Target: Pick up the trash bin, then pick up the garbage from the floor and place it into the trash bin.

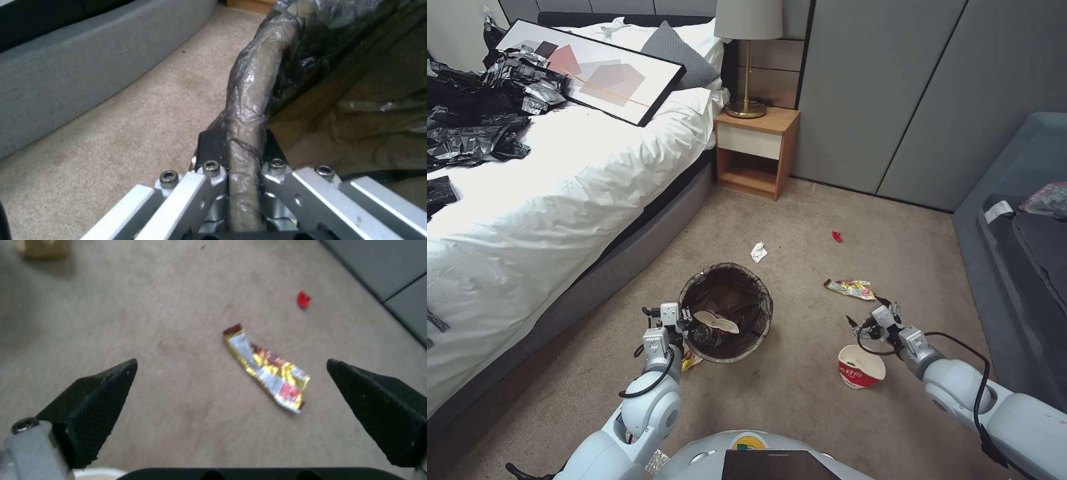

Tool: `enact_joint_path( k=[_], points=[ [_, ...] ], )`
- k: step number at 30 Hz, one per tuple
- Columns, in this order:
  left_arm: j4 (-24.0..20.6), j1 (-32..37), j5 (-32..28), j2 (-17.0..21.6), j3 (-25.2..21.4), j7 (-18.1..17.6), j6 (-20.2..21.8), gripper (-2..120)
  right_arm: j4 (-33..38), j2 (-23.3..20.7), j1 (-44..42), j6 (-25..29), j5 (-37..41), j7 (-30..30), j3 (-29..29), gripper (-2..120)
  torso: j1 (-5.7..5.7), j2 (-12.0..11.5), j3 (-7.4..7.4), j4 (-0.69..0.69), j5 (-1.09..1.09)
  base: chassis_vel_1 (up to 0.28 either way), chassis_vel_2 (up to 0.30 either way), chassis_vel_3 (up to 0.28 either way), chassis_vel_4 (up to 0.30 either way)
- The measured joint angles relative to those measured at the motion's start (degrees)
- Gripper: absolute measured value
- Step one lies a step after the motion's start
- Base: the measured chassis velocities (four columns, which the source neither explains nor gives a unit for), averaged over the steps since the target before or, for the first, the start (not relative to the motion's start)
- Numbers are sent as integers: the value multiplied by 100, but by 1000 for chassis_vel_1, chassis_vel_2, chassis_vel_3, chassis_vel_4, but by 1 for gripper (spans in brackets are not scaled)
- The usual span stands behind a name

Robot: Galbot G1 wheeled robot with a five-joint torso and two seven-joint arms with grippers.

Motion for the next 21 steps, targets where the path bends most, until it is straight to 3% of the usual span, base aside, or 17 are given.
enact_joint_path(
  k=[7, 21],
  points=[
    [30, -1, 4, -44, -7, 3, -8, 3, -349, 49, 116, 286, -105, -395, -249, 100, 0, 0, 0, 1, 0, 0, 0, 0, 0],
    [70, -43, 15, -94, -15, 10, -22, 3, -693, 308, 106, 346, -396, -605, -488, 100, 0, 0, 0, 1, 0, 0, 0, 0, 0]
  ],
)
